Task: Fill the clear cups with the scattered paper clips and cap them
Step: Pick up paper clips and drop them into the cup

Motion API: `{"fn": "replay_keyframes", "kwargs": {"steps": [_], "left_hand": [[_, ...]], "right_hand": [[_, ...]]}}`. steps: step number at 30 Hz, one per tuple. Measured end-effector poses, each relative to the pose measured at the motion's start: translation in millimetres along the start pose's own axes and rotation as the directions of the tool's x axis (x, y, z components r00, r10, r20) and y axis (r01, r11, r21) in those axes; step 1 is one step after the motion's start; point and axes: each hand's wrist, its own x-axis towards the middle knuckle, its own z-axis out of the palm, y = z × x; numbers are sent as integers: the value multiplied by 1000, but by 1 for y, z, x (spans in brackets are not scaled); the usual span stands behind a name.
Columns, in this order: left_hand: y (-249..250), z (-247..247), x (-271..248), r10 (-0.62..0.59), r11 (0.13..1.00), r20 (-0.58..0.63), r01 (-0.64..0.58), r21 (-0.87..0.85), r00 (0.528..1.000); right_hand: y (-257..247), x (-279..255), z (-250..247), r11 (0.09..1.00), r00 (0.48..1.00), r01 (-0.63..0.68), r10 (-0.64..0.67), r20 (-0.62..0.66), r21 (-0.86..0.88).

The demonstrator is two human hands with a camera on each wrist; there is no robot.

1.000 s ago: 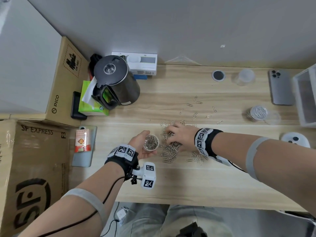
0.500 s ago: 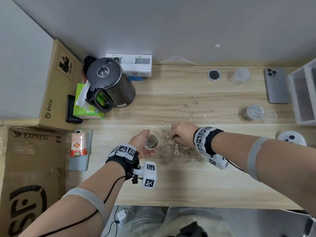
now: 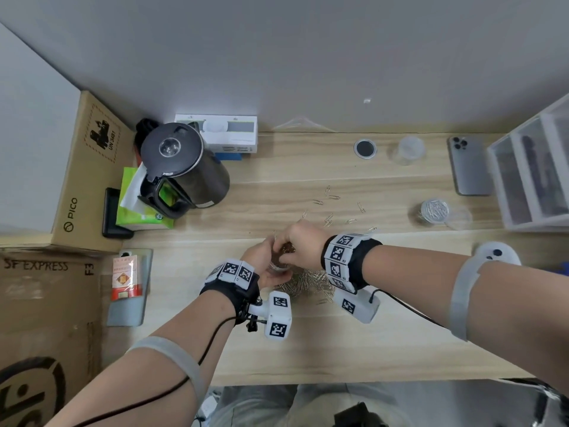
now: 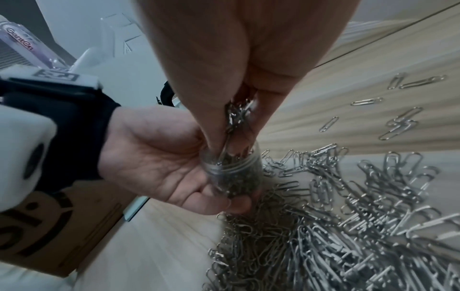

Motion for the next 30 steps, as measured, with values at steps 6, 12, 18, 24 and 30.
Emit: {"fn": "replay_keyframes", "kwargs": {"steps": [6,12,18,24,30], "left_hand": [[-6,-1,3,-11,1000,-20,10,-23,1000],[-9,0,0,-36,999,-4,36,41,999],[-11,-13,-4,-28,997,-1,28,74,1000],[-21,-31,-2,9,995,55,-14,98,998],[-29,-41,-6,12,991,148,-31,131,989]], "right_hand": [[-1,-10,2,997,998,-36,32,56,68],[2,-20,-8,975,1000,5,-5,0,222],[53,-13,-31,975,945,-224,220,-243,10],[104,1,-36,898,865,-436,401,-302,-55],[92,22,-20,912,938,-336,302,-169,-237]]}}
